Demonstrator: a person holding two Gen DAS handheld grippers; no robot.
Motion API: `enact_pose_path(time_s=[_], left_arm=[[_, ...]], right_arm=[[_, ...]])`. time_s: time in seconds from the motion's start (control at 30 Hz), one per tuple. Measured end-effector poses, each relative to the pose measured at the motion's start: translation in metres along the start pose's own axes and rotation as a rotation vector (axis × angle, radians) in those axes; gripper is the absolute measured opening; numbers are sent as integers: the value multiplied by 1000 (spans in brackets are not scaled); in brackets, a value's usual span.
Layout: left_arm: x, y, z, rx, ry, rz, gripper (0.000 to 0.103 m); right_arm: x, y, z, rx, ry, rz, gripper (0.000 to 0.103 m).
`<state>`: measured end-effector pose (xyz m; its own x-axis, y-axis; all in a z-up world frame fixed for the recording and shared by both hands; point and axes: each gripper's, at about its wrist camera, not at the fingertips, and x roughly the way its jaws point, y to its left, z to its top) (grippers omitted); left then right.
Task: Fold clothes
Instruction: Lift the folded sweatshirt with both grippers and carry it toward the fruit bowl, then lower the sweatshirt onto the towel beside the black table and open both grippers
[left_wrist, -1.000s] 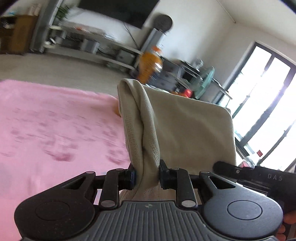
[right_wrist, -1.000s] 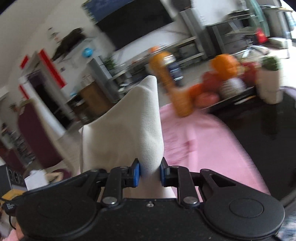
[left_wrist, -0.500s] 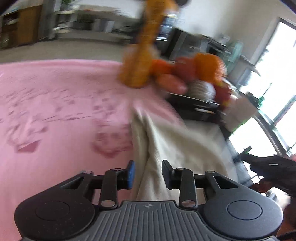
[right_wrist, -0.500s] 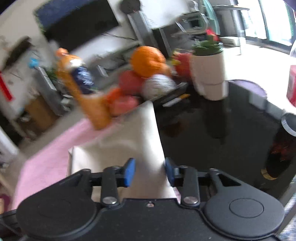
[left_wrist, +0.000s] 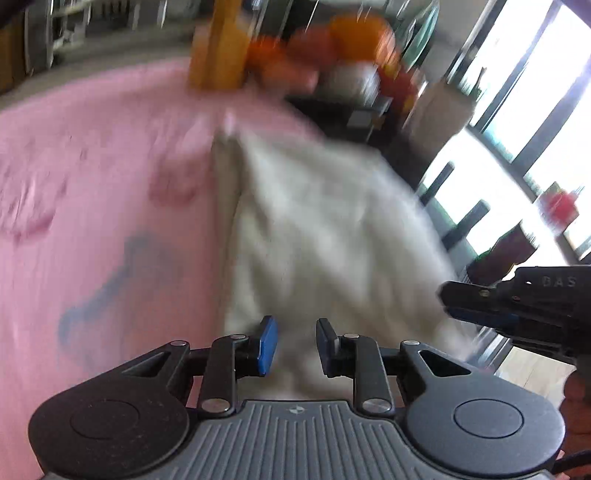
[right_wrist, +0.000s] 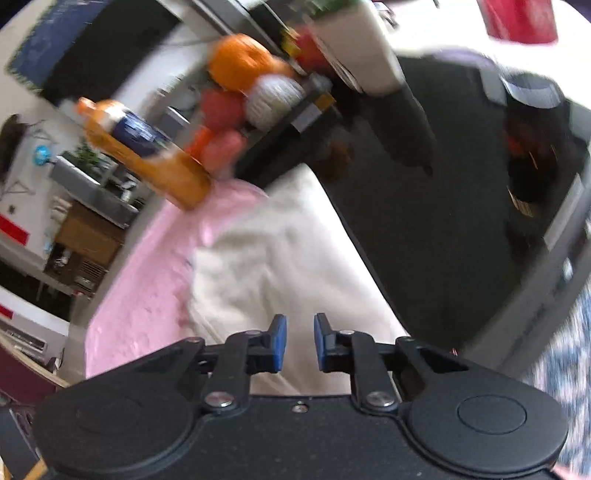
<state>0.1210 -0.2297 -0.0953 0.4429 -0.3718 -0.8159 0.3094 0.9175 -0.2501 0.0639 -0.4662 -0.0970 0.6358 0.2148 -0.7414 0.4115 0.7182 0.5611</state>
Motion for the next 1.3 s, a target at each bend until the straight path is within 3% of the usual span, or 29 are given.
enact_pose_path(time_s=[0.13, 0.2, 0.27, 0.3, 0.37, 0.6, 0.9, 1.07, 1.3], left_arm=[[-21, 1, -11, -8, 53, 52, 25], [-35, -1, -16, 18, 61, 111, 33], [-57, -8, -18, 48, 38, 169, 46], [-71, -9, -17, 49, 14, 168, 48], [-98, -12, -16, 51, -34, 166, 63], [-174, -28, -18, 86, -168, 133, 76], [-221, -41, -33, 124, -189, 44, 89], [-239, -47, -43, 143, -210, 24, 95], [-233, -55, -54, 173, -174, -6, 96]], right_arm=[[-11, -13, -34, 34, -1, -112, 13], [-23, -7, -46, 24, -25, -136, 16], [-40, 4, -47, 26, -51, -81, 16], [-53, 14, -45, 20, -67, -58, 16], [-78, 39, -40, -41, -110, -44, 19], [-161, 119, -43, -314, -184, -79, 55], [-221, 150, -69, -494, -178, -219, 100], [-230, 152, -85, -558, -138, -277, 103], [-229, 142, -95, -580, -117, -323, 103]])
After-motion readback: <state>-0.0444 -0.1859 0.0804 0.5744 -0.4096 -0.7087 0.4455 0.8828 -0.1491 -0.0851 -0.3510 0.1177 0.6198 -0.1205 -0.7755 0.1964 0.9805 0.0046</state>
